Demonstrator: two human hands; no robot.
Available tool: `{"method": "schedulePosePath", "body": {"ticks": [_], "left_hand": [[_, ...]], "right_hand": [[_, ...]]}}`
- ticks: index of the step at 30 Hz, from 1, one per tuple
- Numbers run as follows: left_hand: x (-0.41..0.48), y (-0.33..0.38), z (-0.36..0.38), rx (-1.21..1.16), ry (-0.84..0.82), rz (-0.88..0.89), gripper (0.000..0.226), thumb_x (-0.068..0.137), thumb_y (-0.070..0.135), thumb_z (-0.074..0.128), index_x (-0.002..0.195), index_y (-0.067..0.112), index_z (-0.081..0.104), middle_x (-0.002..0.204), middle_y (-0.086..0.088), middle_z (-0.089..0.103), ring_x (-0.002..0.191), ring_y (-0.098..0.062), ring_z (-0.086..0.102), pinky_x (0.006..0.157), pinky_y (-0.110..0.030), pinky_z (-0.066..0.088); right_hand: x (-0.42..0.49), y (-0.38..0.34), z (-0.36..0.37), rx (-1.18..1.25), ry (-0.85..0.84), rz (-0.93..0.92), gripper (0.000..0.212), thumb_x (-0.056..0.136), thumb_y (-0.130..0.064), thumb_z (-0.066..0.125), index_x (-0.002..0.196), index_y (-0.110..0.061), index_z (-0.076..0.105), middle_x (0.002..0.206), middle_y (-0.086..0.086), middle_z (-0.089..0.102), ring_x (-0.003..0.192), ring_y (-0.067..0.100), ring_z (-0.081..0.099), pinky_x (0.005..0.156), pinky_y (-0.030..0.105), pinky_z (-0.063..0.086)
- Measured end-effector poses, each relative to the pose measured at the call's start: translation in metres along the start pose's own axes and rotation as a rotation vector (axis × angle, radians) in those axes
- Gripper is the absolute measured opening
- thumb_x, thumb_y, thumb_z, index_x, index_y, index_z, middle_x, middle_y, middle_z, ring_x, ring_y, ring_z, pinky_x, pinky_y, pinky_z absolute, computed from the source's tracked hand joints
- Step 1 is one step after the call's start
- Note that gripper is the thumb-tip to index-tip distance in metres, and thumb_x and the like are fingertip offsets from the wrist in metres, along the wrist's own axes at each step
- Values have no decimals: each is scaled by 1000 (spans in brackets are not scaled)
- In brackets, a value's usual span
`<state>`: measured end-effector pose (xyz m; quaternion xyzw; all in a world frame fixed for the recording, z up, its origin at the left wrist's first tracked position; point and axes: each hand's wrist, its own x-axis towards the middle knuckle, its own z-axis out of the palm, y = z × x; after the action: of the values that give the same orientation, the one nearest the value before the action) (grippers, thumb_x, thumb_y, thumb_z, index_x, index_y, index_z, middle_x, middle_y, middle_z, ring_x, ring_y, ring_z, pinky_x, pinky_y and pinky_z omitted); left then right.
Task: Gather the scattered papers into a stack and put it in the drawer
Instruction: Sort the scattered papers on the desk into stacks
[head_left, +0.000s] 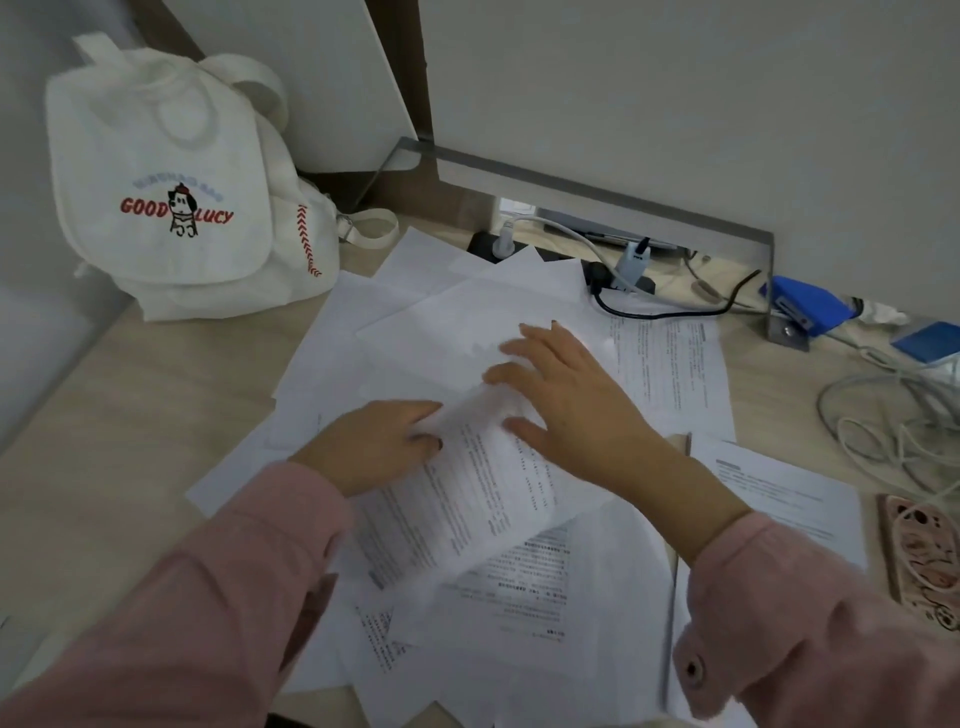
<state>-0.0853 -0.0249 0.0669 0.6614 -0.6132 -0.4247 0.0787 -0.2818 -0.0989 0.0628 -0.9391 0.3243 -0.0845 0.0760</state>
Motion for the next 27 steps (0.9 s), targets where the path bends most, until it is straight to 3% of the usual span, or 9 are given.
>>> {"method": "schedulePosePath", "body": {"ticks": [2,7,9,12,14,17,20,22,27], "left_hand": [[1,8,-6,92,44,44,23,90,34,40,89,21,58,88,-2,64,85,-23,62,73,-31,45],[-1,16,-10,296,93,75,47,84,40,25,97,13,62,87,3,60,80,-14,57,52,-10,33],[-2,17,-6,319,154,102,31,93,36,33,92,24,61,88,6,62,84,-16,61,58,-12,32],[-2,11,-2,137,357,162,19,90,30,49,106,26,61,103,9,61,101,-15,59,79,-27,49],[-2,5,-1,102,669,223,41,84,24,62,123,19,52,129,-3,51,124,-21,46,104,-41,41],[-7,1,4,-72,1017,79,80,76,23,72,141,10,28,147,-17,23,137,-25,23,111,-34,25],[-8,2,17,-533,869,-106,98,72,32,74,146,16,11,149,-7,16,136,-15,23,104,-26,24],[-7,1,26,-774,644,-176,94,68,44,72,144,19,22,145,3,33,129,-12,38,99,-26,35],[-13,5,46,-974,406,-270,28,84,21,64,112,23,61,100,7,67,89,-11,63,74,-25,50]], "right_hand": [[3,2,-5,51,-8,47,22,82,-22,59,102,-13,65,96,8,67,97,31,60,103,37,32],[-7,6,-8,49,-35,59,47,80,-31,67,122,-16,54,126,8,55,120,25,47,110,30,18],[-7,2,-9,37,-25,30,26,81,-25,65,103,-11,63,106,10,64,102,28,58,109,37,31],[-9,0,-23,105,-106,183,20,94,-23,45,103,-12,60,89,7,67,81,26,59,73,30,44],[-15,7,-29,158,-60,315,21,96,-25,41,106,-17,57,87,3,66,77,22,57,62,28,37],[-27,17,-35,491,76,567,12,94,-23,47,92,-19,59,75,-1,61,68,14,53,59,20,39],[-40,17,-32,975,206,788,14,91,-18,52,81,-23,61,73,-7,63,62,3,57,57,9,41],[-48,14,-28,1253,238,909,12,91,-16,54,89,-18,66,83,1,70,71,9,64,69,21,50],[-67,10,5,1437,137,1037,29,89,-20,57,117,-12,61,111,6,69,101,20,65,92,34,49]]}}
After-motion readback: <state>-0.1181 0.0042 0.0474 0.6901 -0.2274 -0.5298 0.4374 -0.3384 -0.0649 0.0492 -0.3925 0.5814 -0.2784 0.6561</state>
